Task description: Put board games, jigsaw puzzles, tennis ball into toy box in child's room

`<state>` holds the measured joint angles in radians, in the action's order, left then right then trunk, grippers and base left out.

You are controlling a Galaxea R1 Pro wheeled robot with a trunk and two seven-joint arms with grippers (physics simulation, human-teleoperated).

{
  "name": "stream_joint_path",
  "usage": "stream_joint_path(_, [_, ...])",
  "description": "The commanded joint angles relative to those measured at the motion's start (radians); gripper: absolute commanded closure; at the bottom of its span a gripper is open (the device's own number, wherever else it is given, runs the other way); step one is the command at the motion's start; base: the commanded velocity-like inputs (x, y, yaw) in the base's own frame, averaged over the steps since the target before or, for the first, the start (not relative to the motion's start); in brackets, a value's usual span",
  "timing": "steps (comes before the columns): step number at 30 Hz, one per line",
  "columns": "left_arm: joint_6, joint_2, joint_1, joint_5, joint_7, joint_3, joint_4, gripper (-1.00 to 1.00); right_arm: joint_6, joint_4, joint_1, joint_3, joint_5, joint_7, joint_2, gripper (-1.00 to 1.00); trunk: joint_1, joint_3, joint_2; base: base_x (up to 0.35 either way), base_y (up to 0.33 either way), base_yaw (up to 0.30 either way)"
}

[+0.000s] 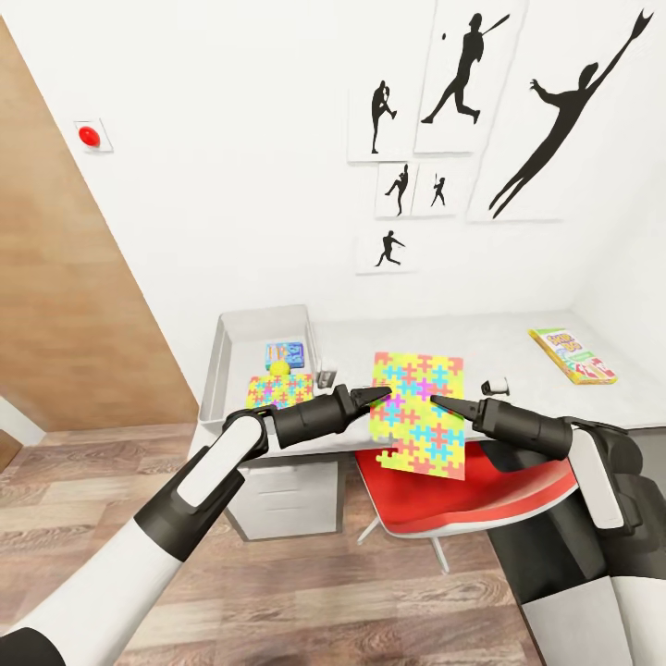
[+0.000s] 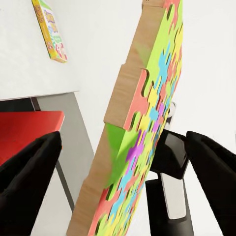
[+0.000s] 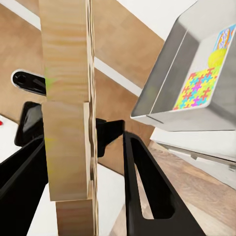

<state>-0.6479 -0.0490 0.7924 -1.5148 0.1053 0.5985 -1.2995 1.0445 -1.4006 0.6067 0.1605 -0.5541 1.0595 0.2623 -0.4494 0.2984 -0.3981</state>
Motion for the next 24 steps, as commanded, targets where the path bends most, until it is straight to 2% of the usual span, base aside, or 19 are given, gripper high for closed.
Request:
stream_joint_path(1, [-0.001,-0.001,0.001,-0.001,0.002,0.001,0.000,1.00,0.003,0.000,0.001,0.001,0.003,0.005,0.000,1.00,-0.001,0.002,-0.002,0.000,0.000,0.000])
stream_joint_path(13, [-0.002,0.000,0.002,0.021,0.001,0.001,0.000,1.00,0.003,0.000,0.001,0.001,0.003,0.005,0.001,1.00,-0.001,0.002,-0.002,0.000,0.000,0.000])
stream_joint_path(24, [-0.002,-0.001,0.001,0.026,0.003,0.001,0.000,1.00,0.003,-0.001,0.001,0.001,0.003,0.005,0.001,1.00,-0.001,0.002,-0.002,0.000,0.000,0.000])
